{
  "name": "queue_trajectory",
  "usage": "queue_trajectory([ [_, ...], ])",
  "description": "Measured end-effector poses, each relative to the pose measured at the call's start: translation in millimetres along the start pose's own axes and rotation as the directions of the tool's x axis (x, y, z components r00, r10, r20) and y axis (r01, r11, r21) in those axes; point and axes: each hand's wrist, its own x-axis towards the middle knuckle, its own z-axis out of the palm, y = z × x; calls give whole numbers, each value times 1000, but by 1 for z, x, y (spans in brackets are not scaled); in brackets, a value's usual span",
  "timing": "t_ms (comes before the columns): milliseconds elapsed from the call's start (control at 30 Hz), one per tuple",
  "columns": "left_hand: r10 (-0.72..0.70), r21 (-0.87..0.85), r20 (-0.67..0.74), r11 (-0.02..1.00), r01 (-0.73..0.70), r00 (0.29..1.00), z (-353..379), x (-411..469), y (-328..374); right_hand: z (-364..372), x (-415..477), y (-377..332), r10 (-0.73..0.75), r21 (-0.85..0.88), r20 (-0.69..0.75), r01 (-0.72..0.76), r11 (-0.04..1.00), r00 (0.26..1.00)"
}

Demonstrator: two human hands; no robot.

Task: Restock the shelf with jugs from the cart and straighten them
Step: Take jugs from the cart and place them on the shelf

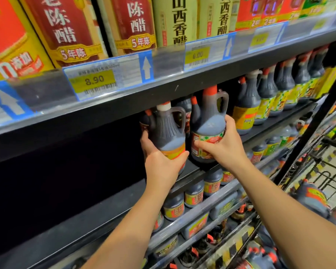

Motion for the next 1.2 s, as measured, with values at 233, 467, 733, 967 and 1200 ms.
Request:
queue_trajectory([
  [233,24,84,-2,996,-24,1000,4,5,5,2,16,5,13,-7,93,-12,1000,996],
  [467,-49,164,121,986,28,991,-9,7,1,2,26,11,33,3,162,-34,999,986],
  [733,-45,205,99,978,24,994,-7,9,-2,3,32,12,32,-30,180,-27,999,983],
  [967,-35,225,49,974,24,998,3,12,-1,6,37,14,41,-22,190,-38,999,981],
  [1200,-24,252,44,968,13,999,7,17,-3,7,39,13,70,-15,198,-69,998,978],
])
